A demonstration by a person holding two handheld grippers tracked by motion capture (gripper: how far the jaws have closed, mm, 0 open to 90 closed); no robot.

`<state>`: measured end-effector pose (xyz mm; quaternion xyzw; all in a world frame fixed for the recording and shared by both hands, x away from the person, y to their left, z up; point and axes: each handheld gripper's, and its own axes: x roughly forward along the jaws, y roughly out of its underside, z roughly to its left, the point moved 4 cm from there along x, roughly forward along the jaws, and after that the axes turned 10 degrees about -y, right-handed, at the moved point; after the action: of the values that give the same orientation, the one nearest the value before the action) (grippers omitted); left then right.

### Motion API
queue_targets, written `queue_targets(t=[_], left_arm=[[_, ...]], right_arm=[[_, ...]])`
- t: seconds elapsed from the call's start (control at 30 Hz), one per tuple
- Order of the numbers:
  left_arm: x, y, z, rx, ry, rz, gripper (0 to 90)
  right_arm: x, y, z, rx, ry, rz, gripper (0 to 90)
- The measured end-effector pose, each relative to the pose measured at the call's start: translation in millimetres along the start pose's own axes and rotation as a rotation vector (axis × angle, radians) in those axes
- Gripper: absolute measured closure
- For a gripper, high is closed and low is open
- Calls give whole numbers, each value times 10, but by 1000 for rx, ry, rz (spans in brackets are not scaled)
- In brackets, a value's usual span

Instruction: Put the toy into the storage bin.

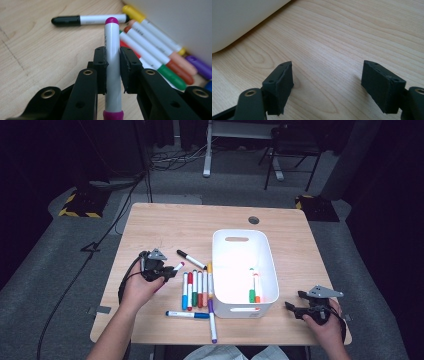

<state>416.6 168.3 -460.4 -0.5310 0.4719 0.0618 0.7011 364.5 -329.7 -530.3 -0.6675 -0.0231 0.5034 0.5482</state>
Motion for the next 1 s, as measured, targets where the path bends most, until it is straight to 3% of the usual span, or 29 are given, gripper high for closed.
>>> queue_targets(t=[0.23, 0.4, 0.57, 0.6, 0.63, 0.67, 0.77, 0.87, 0.9, 1.0], left_arm=[[-199, -132, -53, 34, 30, -51, 760], [-388, -265, -148, 42, 97, -108, 760], [-496, -354, -228, 63, 117, -152, 760], [-539, -391, -273, 69, 145, -155, 760], [-554, -411, -295, 68, 161, -161, 760], [-571, -438, -284, 98, 151, -167, 760], [-584, -481, -307, 108, 157, -172, 760], [-596, -544, -368, 105, 189, -175, 760], [-605, -601, -386, 132, 183, -188, 760], [-606, -677, -457, 143, 209, -194, 760]], right_arm=[[0, 1, -2, -3, 2, 1, 258], [0, 1, -2, -4, 2, 0, 258], [1, 1, -1, -3, 2, 0, 257], [0, 1, -2, -5, 3, 2, 257], [1, 1, -1, -4, 2, 1, 257], [0, 1, -2, -6, 3, 2, 257], [0, 1, -2, -5, 2, 1, 257], [0, 2, -3, -6, 3, 2, 257], [1, 2, -3, -7, 4, 2, 257], [2, 2, -5, -9, 4, 1, 257]])
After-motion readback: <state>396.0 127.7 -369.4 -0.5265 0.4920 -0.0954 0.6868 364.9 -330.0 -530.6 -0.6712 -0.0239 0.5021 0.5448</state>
